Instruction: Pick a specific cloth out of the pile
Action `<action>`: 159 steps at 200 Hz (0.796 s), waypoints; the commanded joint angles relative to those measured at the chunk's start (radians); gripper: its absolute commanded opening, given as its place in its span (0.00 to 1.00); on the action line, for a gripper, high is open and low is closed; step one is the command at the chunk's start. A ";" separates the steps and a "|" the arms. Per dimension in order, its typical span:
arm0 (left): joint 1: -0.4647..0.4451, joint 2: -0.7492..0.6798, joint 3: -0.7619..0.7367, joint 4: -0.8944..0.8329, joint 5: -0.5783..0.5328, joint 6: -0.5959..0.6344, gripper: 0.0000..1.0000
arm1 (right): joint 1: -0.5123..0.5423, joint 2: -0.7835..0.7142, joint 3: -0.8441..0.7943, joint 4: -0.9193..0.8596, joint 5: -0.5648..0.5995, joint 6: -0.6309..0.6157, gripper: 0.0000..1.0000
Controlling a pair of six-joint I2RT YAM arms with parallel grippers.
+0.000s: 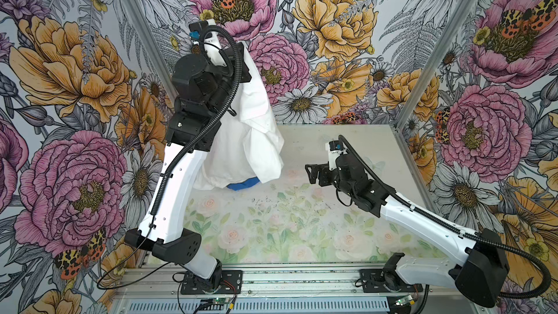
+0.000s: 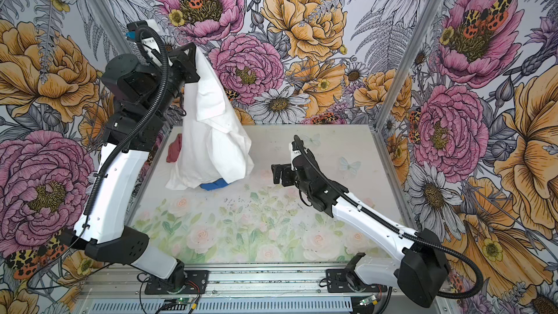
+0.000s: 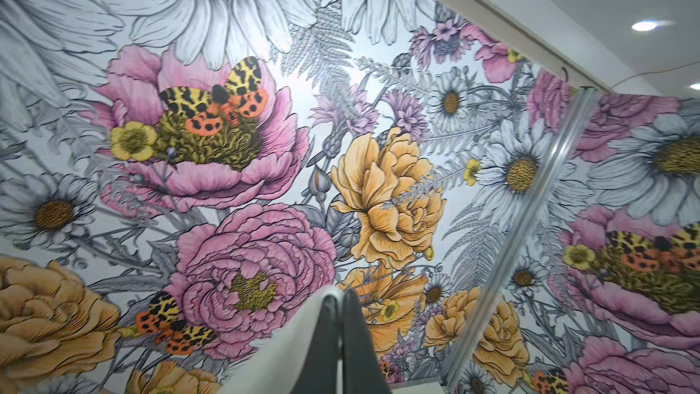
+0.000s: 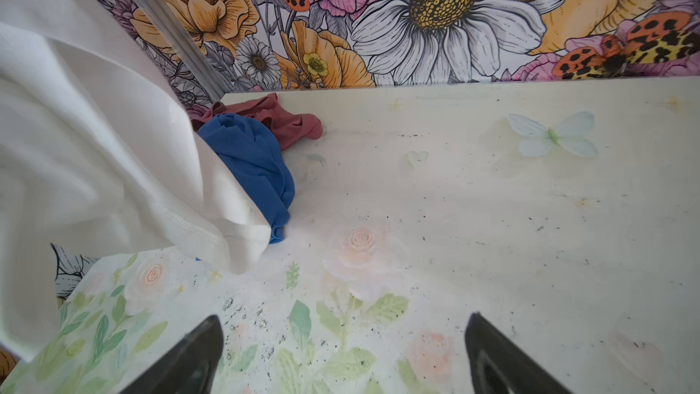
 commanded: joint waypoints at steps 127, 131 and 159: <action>-0.279 0.585 0.039 0.003 0.420 -0.029 0.23 | -0.396 -0.430 -0.182 -0.356 0.011 0.032 0.99; -0.275 0.572 0.000 0.000 0.423 -0.017 0.33 | -0.396 -0.419 -0.181 -0.355 0.006 0.032 1.00; -0.265 0.353 -0.362 -0.001 0.224 0.093 0.99 | -0.387 -0.294 -0.152 -0.329 -0.126 -0.015 0.96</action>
